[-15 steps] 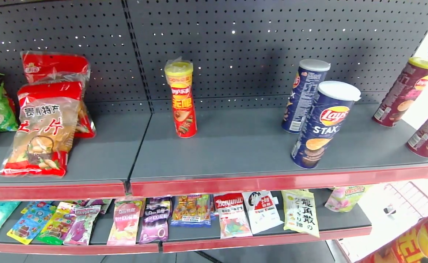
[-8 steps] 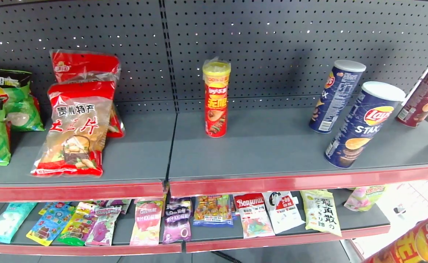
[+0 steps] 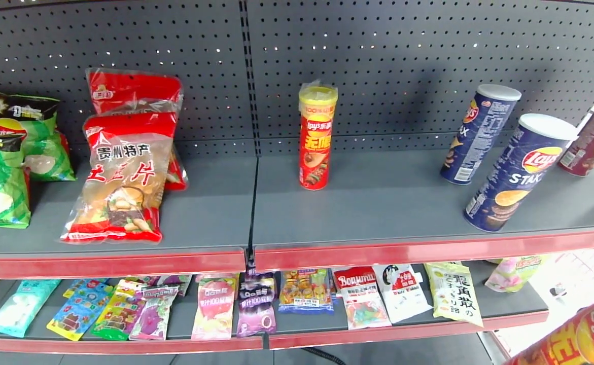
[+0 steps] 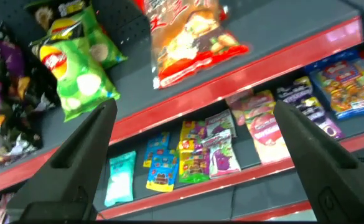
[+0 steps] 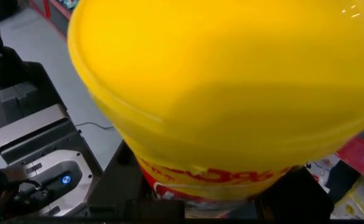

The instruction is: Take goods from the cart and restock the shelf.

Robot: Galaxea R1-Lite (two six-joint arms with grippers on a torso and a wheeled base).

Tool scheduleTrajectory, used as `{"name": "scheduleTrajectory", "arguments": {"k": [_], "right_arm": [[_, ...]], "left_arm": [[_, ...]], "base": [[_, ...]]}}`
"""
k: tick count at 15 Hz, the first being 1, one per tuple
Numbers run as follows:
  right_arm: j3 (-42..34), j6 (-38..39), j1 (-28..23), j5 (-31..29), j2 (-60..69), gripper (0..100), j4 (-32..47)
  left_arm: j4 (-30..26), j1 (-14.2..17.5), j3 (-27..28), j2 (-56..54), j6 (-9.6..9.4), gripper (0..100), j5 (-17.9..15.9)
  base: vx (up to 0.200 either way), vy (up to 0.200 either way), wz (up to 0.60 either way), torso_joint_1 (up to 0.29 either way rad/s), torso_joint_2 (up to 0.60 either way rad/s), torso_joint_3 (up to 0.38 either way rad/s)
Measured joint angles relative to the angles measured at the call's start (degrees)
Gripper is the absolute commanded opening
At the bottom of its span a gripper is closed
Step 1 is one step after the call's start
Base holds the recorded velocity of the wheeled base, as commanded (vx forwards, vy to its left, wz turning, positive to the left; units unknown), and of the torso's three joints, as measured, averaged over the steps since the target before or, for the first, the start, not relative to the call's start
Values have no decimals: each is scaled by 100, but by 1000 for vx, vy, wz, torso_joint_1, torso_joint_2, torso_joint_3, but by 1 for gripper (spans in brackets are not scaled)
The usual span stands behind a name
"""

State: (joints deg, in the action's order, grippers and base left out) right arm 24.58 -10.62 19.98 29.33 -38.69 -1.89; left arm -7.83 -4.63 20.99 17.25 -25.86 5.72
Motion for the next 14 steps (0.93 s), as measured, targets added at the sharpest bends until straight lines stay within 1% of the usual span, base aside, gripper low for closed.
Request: {"name": "scheduleTrajectory", "arguments": {"k": [3, 8, 14], "right_arm": [[1, 0, -2, -13, 9, 0, 0], [4, 2, -6, -11, 6, 0, 0], [-16, 2, -2, 4, 94, 0, 26]], "left_arm": [[2, 10, 1, -9, -2, 100, 7], [9, 1, -57, -26, -4, 100, 16], [26, -7, 28, 91, 2, 100, -96]], "base": [[200, 0, 0, 7, 2, 9], [0, 0, 0, 0, 0, 0], [0, 0, 0, 0, 0, 0]]}}
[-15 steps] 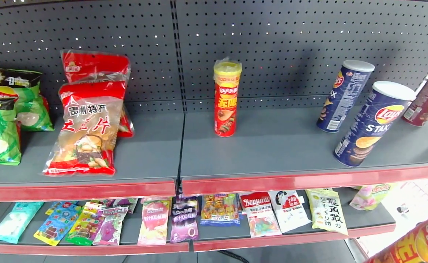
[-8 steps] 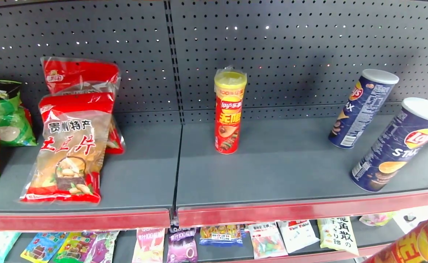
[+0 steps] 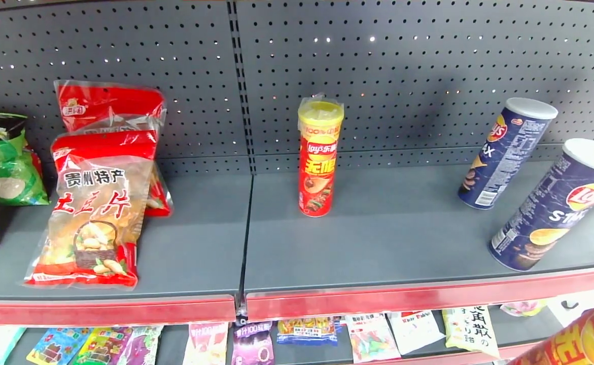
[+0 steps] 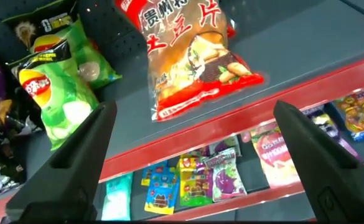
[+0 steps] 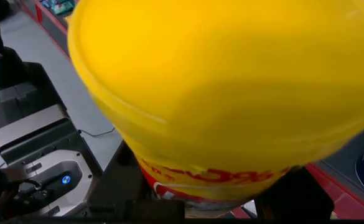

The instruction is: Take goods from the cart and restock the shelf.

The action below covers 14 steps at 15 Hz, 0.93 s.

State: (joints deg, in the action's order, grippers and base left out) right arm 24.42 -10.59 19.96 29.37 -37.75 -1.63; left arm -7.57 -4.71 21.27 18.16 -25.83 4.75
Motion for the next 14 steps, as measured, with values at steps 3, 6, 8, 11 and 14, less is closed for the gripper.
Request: {"name": "scheduleTrajectory", "arguments": {"k": [3, 6, 8, 11, 14], "right_arm": [[-50, 4, 0, 0, 82, 0, 11], [-89, 6, -6, -6, 129, 0, 22], [-94, 6, -26, -26, 121, 0, 20], [-80, 0, -26, -165, 72, 0, 20], [-37, 0, -22, -180, 46, 0, 16]], "left_arm": [[7, -37, 254, 350, 73, 100, -584], [54, -46, 808, 1096, 375, 100, -1346], [334, -56, 1180, 1760, 600, 100, -1783], [642, -428, 1453, 2608, 906, 100, -2621], [695, -859, 1904, 3349, 1289, 100, -3065]], "base": [[0, 0, 0, 0, 0, 0], [0, 0, 0, 0, 0, 0], [0, 0, 0, 0, 0, 0], [0, 0, 0, 0, 0, 0], [0, 0, 0, 0, 0, 0]]}}
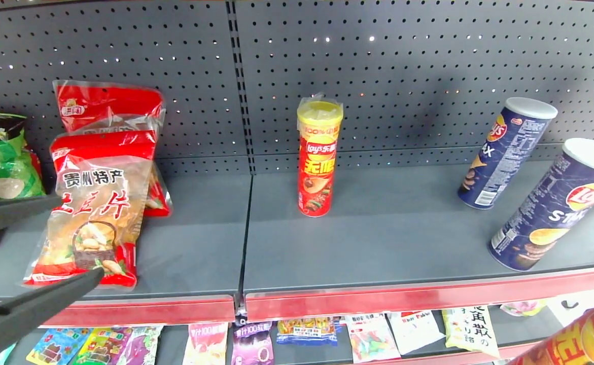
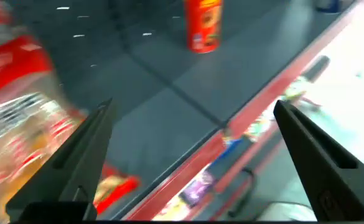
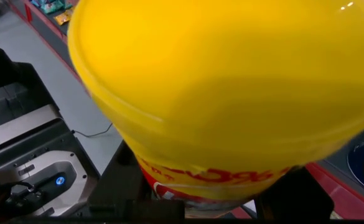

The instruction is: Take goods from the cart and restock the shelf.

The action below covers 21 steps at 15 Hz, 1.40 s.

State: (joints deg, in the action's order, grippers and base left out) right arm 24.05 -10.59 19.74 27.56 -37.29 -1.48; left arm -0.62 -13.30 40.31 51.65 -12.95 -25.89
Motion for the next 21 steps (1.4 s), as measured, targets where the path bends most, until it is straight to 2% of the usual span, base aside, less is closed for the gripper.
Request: {"name": "scheduleTrajectory", "arguments": {"k": [4, 9, 15, 21], "right_arm": [[111, 1, 0, 7, -33, 0, -5], [288, 6, 2, 10, -146, 0, -9], [255, 28, -4, -9, -132, 0, -7], [218, 34, -4, -77, -127, 0, -9]], "left_arm": [[41, -718, 1140, 1320, 94, 100, -46], [278, -1300, 2358, 3038, 102, 100, -24], [909, -1464, 3199, 4457, 83, 100, 105], [940, -1490, 4075, 5329, 79, 100, 52]], "base": [[0, 0, 0, 0, 0, 0], [0, 0, 0, 0, 0, 0], [0, 0, 0, 0, 0, 0], [0, 0, 0, 0, 0, 0]]}}
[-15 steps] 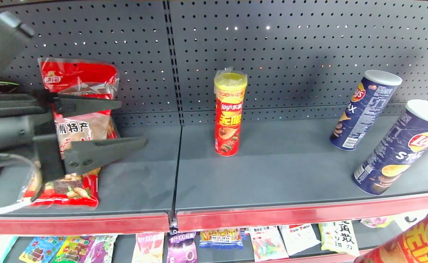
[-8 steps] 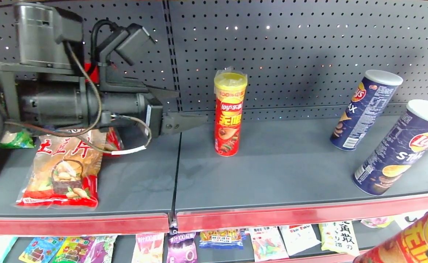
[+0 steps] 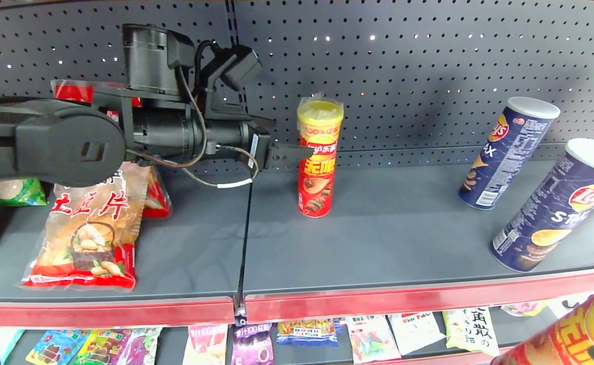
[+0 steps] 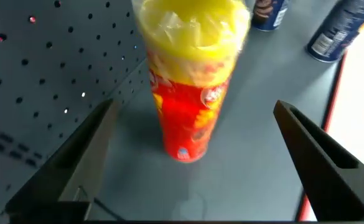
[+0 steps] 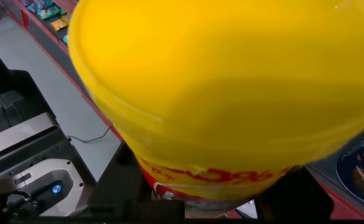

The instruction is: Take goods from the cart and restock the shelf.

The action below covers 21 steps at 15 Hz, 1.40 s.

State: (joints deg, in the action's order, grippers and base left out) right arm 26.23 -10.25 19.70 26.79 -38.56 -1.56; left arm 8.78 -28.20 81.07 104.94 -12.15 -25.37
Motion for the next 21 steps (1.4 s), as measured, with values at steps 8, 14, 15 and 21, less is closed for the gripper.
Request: {"name": "scheduleTrajectory", "arguments": {"k": [8, 14, 15, 21], "right_arm": [[-94, 2, -7, -2, 4, 0, 1], [-132, 18, -5, -2, 4, 0, 0], [-138, 18, -5, -6, 4, 0, 0], [-188, 27, -11, -4, -20, 0, 0]], "left_arm": [[167, -187, 658, 744, -21, 100, -24], [307, -254, 1152, 1253, -68, 100, -129], [315, -258, 1207, 1317, -71, 100, -143], [321, -256, 1395, 1579, -145, 0, -224]], "base": [[0, 0, 0, 0, 0, 0], [0, 0, 0, 0, 0, 0], [0, 0, 0, 0, 0, 0], [0, 0, 0, 0, 0, 0]]}}
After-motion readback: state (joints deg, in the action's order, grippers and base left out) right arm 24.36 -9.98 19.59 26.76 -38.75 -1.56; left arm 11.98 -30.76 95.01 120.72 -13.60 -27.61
